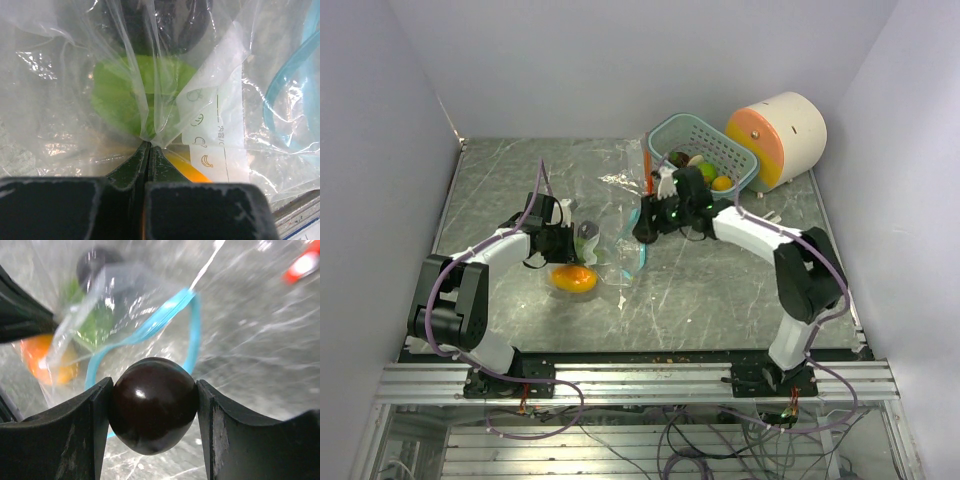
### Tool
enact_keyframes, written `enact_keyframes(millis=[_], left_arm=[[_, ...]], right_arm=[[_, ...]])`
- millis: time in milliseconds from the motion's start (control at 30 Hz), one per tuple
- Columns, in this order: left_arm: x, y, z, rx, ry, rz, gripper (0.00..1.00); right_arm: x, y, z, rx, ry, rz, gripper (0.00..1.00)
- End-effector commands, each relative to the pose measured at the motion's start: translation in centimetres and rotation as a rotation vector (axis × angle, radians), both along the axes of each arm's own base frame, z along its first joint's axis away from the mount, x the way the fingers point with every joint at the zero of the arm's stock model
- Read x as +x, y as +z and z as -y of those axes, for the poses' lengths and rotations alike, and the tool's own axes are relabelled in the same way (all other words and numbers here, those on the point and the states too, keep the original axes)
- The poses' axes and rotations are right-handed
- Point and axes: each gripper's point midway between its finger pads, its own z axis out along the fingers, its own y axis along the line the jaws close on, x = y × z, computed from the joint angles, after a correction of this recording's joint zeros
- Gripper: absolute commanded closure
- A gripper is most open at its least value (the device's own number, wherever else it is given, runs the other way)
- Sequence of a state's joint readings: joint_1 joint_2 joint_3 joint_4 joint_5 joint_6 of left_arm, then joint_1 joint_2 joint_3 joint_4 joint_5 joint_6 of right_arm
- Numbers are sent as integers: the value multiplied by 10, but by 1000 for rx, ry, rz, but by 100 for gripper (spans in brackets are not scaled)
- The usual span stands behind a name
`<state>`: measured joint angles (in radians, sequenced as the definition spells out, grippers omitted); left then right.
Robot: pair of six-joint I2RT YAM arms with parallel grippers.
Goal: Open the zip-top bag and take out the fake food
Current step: Place the fake fruit in the bin.
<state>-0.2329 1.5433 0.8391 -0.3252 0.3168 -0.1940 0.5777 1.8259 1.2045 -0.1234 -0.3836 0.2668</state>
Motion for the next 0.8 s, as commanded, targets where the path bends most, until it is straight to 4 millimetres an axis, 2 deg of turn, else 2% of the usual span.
enact_keyframes(millis=[0,167,267,367,533,567,633,667,733,767], left_arm=[[3,1,1,13,-15,2,93],[3,0,1,14,-15,-1,93],[2,-1,1,12,-16,-6,93],[2,-1,1,12,-16,-5,93],[1,0,-1,22,-12,-2,93],[1,0,-1,23,-11,0,93],[2,1,-2,26,-10,6,93],[2,1,-2,25,-11,8,93],[5,5,1,13,-16,26,93],[6,7,2,5,-20,34,93]], right_arm=[[35,67,25,34,-75,145,74],[78,133,57,61,-178,290,74],[103,160,79,69,-251,348,74],[129,165,107,44,-348,366,74],[153,148,147,-58,-479,368,71],[155,144,151,-76,-489,365,66],[158,140,159,-118,-510,371,52],[160,141,164,-131,-530,380,43],[162,146,171,-151,-568,407,17],[163,150,172,-147,-570,421,11]])
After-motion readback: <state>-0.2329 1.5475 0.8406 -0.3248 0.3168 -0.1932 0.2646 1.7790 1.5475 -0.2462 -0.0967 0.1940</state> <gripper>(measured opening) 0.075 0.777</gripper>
